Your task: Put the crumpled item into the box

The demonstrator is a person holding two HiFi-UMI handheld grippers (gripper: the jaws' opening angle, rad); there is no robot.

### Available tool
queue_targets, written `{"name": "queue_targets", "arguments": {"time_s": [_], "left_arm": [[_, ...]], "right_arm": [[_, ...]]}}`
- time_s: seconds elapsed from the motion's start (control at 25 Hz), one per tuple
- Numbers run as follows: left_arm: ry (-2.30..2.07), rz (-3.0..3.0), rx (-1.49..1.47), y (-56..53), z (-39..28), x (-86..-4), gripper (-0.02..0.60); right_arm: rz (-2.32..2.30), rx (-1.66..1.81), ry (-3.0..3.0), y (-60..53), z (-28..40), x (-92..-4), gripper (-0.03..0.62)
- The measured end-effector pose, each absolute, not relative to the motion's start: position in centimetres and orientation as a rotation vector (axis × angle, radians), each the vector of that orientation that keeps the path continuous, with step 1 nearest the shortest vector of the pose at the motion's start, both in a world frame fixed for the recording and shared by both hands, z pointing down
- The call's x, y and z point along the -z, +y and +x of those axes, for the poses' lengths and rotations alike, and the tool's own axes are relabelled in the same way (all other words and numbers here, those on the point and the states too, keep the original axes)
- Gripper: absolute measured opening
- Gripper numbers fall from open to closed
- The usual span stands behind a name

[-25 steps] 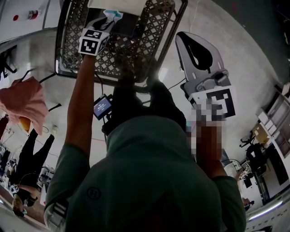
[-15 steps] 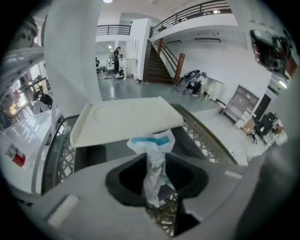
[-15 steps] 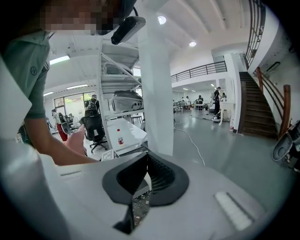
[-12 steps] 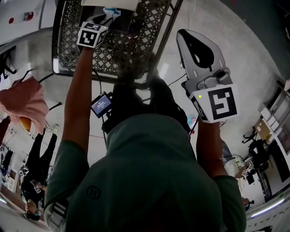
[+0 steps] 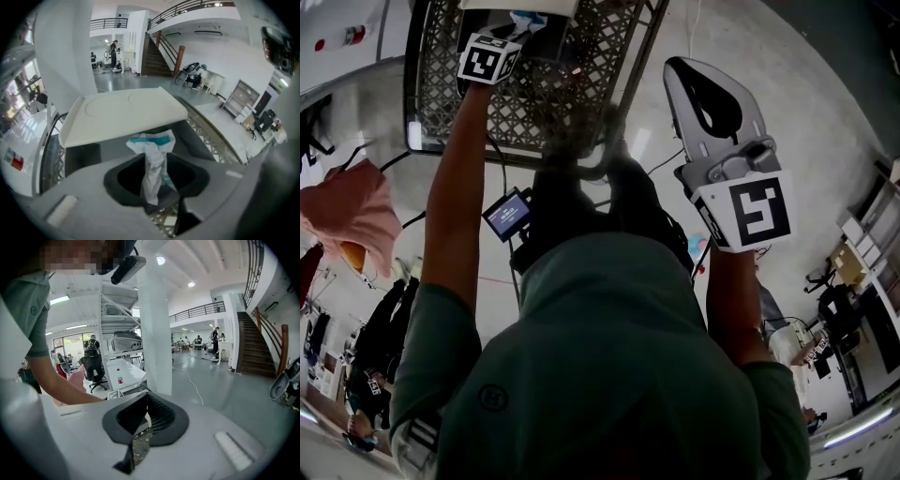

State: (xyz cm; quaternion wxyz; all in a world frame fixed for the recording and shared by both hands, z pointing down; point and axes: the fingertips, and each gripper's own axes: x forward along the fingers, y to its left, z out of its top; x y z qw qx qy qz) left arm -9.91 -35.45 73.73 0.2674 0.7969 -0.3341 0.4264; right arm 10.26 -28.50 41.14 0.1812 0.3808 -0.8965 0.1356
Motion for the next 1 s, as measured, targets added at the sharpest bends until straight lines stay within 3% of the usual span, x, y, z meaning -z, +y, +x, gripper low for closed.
{"name": "queue_targets", "arguments": {"time_s": [0.28,0.68,1.0], "left_arm": [[-0.891,2.153,-1.196,-35.4,-9.8,-73.6,0.193],[-0.848,2.160,-1.241,-34.1,-10.0,-71.2,0.322],[-0.937,2.247,-1.228,-32.9,-11.1,-64.7,0.322]], "right_arm": [[1.093,-0.362,-2.546,-28.0,10.7,-40.5,0.008],[1.099,-0.316,-2.592,-27.1,10.8,-38.9,0.008],[1.049,-0.250,-2.656,-26.0,9.6,-36.2,0.008]]}}
